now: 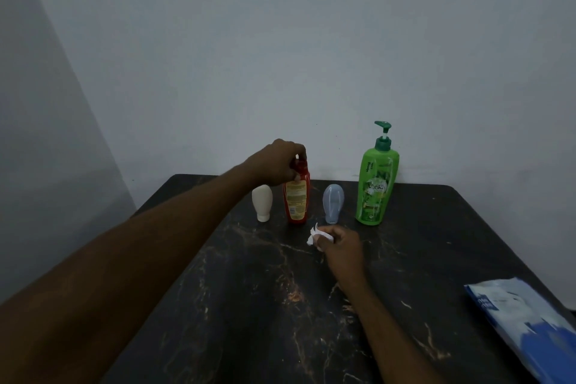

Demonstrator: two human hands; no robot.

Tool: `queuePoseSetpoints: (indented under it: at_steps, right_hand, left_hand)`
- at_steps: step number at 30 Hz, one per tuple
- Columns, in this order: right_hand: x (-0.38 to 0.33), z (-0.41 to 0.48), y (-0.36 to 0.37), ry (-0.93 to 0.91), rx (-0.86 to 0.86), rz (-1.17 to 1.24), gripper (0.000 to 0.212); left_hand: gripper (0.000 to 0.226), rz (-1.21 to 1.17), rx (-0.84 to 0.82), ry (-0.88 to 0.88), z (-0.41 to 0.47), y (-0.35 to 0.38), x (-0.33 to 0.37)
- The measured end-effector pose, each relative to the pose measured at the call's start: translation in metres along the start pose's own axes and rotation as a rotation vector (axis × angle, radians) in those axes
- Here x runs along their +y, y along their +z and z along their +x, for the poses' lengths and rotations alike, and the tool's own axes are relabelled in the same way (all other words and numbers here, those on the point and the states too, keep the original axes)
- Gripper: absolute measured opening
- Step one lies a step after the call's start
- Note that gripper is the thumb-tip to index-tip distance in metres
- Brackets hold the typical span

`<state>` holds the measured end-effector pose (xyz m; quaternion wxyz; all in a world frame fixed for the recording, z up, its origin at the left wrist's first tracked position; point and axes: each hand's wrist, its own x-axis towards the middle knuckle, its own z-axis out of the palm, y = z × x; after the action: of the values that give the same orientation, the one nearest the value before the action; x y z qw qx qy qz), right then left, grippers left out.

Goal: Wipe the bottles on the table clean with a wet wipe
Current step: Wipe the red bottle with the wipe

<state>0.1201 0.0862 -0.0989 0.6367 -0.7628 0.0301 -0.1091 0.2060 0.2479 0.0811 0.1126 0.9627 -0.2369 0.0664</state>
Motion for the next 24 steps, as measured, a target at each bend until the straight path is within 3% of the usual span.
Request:
queuePoseSetpoints:
  at_steps: [4,9,14,19,24]
  right_hand:
    - [-0.007,-0.004,-0.008,0.072,0.051,0.198,0.016]
    - [-0.013,-0.021,-0.029,0.158,0.065,0.386,0.014]
    - [-0.024,-0.075,-0.079,0.282,0.043,0.503,0.019]
    - [-0.027,-0.148,-0.124,0.239,0.082,0.246,0.018]
    - [-0.008,-0.185,-0.134,0.079,0.166,-0.250,0.029]
  left_hand:
    - [0.039,-0.117,0.097,-0.083,-0.031,0.001,0.000]
    - [0.028,-0.391,0.279,-0.309,-0.090,-0.003,0.004]
    - [0.016,-0.857,0.330,-0.555,-0.167,0.028,0.020]
    - [0.015,-1.308,0.282,-0.714,-0.219,0.082,0.068]
    - [0.024,-1.449,0.254,-0.696,-0.240,0.124,0.104]
